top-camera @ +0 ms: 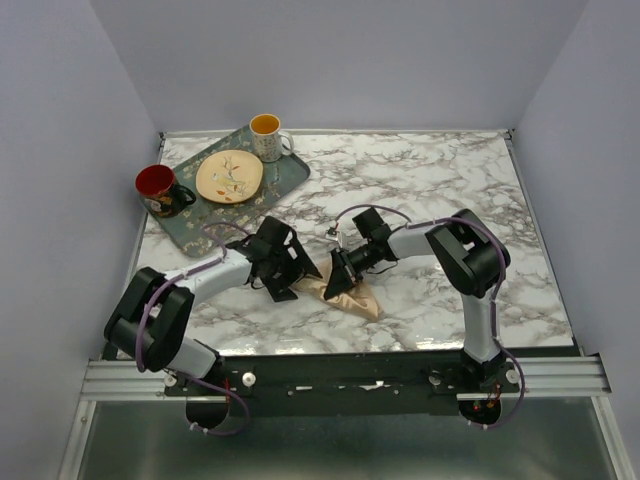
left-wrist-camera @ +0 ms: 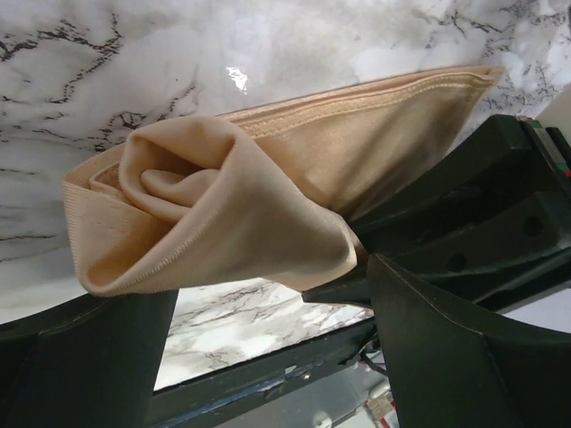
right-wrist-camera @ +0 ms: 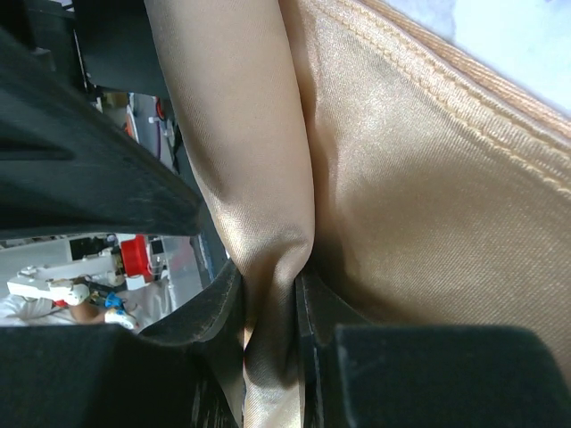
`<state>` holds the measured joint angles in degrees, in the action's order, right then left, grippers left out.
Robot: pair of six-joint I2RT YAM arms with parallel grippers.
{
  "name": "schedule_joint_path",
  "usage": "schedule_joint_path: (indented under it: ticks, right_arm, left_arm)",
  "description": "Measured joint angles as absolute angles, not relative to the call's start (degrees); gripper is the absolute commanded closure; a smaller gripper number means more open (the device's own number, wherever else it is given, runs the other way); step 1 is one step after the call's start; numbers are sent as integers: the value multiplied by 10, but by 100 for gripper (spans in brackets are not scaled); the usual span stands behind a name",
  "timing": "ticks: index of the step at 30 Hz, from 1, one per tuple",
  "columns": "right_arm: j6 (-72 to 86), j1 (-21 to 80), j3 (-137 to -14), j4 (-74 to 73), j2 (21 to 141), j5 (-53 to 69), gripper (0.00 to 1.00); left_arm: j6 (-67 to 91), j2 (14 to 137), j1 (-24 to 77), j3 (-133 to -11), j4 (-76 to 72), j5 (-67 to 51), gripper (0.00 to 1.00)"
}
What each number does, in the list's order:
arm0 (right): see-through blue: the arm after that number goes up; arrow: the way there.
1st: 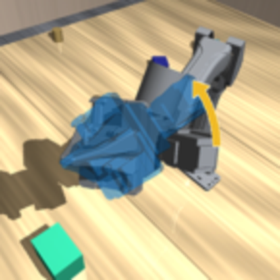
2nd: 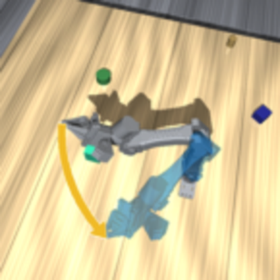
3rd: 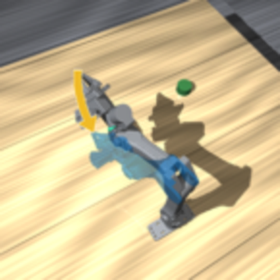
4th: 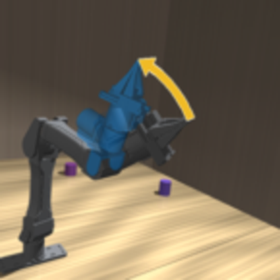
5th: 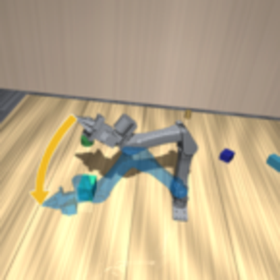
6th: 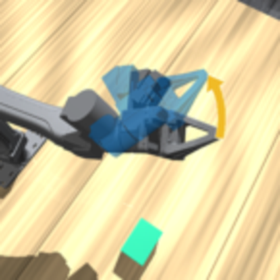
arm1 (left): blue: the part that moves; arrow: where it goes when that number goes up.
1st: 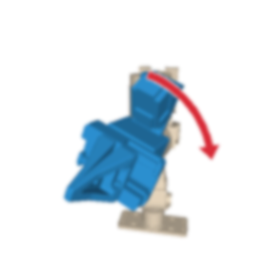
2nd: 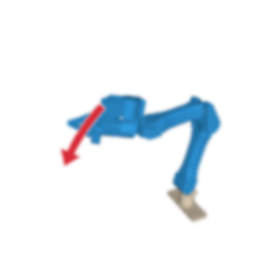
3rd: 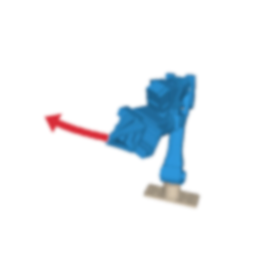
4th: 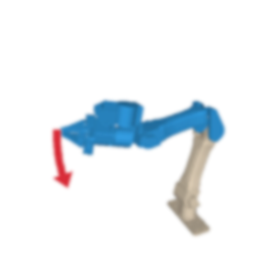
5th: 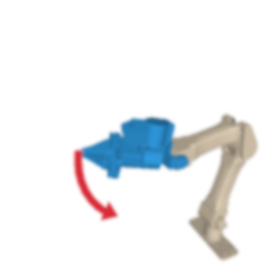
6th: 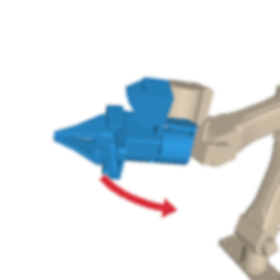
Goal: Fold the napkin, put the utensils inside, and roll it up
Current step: Roll the napkin with the utensil
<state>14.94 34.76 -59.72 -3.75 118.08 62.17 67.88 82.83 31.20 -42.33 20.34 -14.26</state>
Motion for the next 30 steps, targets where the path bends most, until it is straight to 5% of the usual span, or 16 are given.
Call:
schedule_joint_path:
  ticks: [6, 14, 22, 28, 30]
  right_arm:
    - [146, 348, -606, -56, 1182, 618, 99]
    - [131, 348, -627, -95, 1192, 617, 99]
    - [118, 346, -634, -110, 1193, 616, 100]
    - [109, 346, -643, -130, 1193, 606, 86]
    - [107, 346, -645, -136, 1192, 600, 81]
  left_arm:
    - [705, 846, 312, -412, 172, -147, 11]
    - [714, 890, 312, -438, 148, -147, 33]
    - [706, 897, 312, -438, 150, -141, 44]
    - [712, 898, 311, -427, 142, -139, 77]
    - [723, 905, 311, -429, 131, -139, 96]
